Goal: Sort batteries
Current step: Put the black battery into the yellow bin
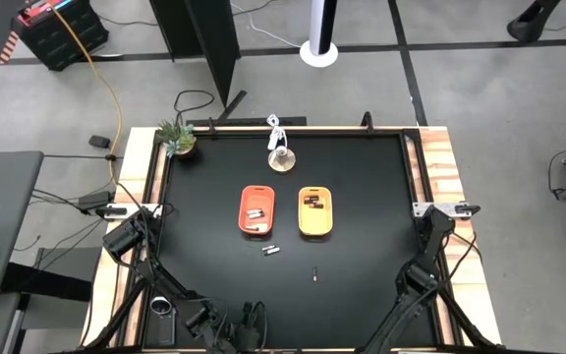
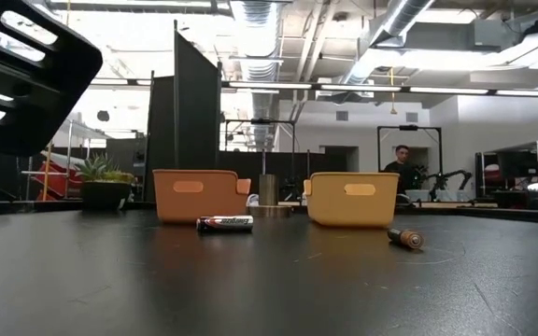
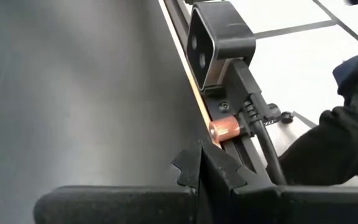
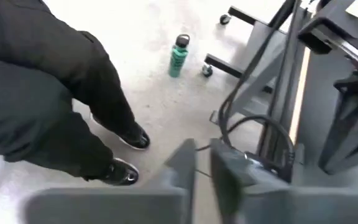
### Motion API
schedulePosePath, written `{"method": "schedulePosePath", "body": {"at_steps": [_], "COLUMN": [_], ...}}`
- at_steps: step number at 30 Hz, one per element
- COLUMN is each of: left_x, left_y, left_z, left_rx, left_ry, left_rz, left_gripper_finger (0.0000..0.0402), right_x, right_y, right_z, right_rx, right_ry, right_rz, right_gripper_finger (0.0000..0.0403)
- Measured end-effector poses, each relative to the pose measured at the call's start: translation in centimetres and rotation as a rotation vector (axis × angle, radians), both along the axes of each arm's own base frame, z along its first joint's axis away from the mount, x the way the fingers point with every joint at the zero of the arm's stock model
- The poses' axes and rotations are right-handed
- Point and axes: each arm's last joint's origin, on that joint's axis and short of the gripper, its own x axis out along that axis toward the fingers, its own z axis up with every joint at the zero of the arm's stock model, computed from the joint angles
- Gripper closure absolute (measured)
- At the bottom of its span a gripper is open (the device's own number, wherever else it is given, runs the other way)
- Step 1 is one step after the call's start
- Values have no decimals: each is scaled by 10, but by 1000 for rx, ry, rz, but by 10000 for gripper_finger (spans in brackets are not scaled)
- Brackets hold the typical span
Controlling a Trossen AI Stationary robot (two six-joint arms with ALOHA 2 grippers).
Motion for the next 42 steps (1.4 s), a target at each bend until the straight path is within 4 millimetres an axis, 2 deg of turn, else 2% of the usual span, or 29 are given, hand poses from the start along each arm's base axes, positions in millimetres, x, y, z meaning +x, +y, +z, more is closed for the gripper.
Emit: {"method": "schedulePosePath", "body": {"at_steps": [2,8,11,17,23,32,37,42], "left_x": [0,-1,-4,-13,-27,-41,-52,-58], "left_y": [0,3,6,12,13,5,-8,-26], "left_z": [0,2,8,30,43,42,41,27], "left_rx": [-1,-2,18,51,79,64,92,118], "left_ry": [3,27,54,72,83,99,30,-71], "left_rz": [2,21,34,41,70,93,74,68], "left_gripper_finger": [398,398,398,398,398,398,399,400], "right_x": [5,11,13,23,29,22,7,-7], "right_y": [2,9,10,5,1,4,16,27], "right_z": [-5,-45,-51,-57,-61,-63,-61,-52], "right_rx": [41,79,84,75,87,76,-62,-159], "right_ry": [-1,35,20,-41,-51,-35,-95,-191], "right_rz": [21,52,25,-37,-79,-109,-52,-50], "right_gripper_finger": [386,395,399,401,402,402,403,403]}}
